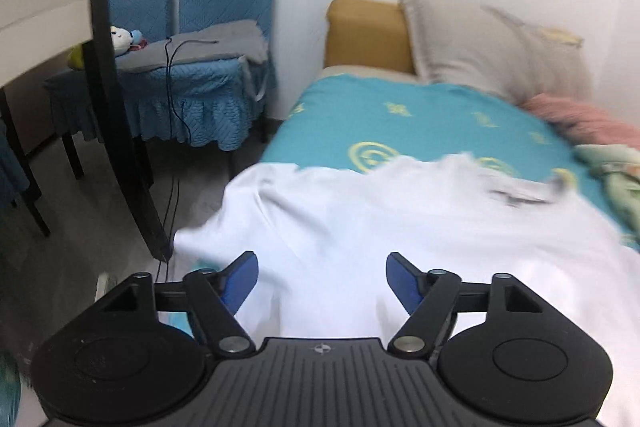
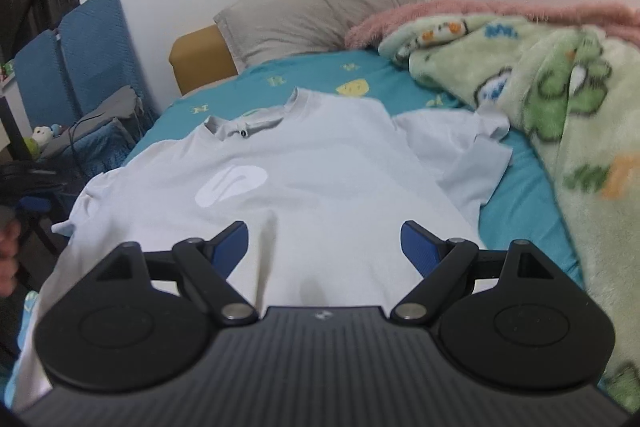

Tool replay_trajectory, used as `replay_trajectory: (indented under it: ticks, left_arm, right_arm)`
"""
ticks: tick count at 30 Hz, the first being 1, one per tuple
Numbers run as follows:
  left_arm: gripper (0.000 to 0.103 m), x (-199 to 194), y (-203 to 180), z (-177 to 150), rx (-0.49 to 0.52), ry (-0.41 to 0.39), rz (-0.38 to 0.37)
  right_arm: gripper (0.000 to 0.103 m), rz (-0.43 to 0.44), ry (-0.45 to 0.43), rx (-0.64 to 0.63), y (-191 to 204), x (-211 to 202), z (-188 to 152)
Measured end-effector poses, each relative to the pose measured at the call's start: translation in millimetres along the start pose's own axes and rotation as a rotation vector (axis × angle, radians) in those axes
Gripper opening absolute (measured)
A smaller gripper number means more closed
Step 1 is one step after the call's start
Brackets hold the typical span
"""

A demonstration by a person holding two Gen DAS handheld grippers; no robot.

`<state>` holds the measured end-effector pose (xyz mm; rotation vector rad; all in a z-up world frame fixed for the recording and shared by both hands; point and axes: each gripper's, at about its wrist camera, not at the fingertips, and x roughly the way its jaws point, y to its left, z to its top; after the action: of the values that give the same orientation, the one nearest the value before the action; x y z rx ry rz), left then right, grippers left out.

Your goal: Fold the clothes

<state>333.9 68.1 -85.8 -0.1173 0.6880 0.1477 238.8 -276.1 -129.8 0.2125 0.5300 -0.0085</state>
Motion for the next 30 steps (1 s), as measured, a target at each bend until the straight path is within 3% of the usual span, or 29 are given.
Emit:
replay_trajectory:
  ticks: [6,10,16,20,25,26,27,30]
  left_arm:
    - [0.083,-115.6,-9.0,-43.9,0.046,-0.029,-0.076]
    - [0.085,-170.3,-15.4,-76.5,0.069,-0.057,-0.098]
    - [0.088,-217.6,-17.3,-84.0,0.127,-0.065,-0.075]
    - [0.098,-237.7,-24.7,-79.2,0.128,-0.129,-0.099]
    - [0.101,-261.8,-33.7,-73.9,0.129,-0.206,-0.129]
    - [0.101,-259.6,-34.3,-77.4,0.130,-0.203,-0.133]
    - [0.101,-257.4,-34.7,-80.9,0.131,-0.201,-0.137]
    - [0.101,-249.0,-33.2,-91.6,0.143,-0.199,-0.145]
  right_arm:
    - [0.085,0.019,-0.058,-0.056,16.1,-32.9,8.1]
    - [0.085,0.047,-0.081,-0.033,22.2,-63.9,11.9]
    - [0.085,0.017,-0.100,-0.016,26.6,-102.4,17.2]
    - [0.085,-0.006,-0.130,0.004,23.2,-118.9,24.0]
    - [0.084,0.000,-0.150,0.027,10.0,-128.3,26.3]
    - [0.071,0.009,-0.150,0.034,6.4,-129.0,26.2]
    - [0.065,0.016,-0.153,0.044,2.4,-129.2,26.6]
    - [0.065,0.060,-0.176,0.125,-19.0,-122.7,32.3]
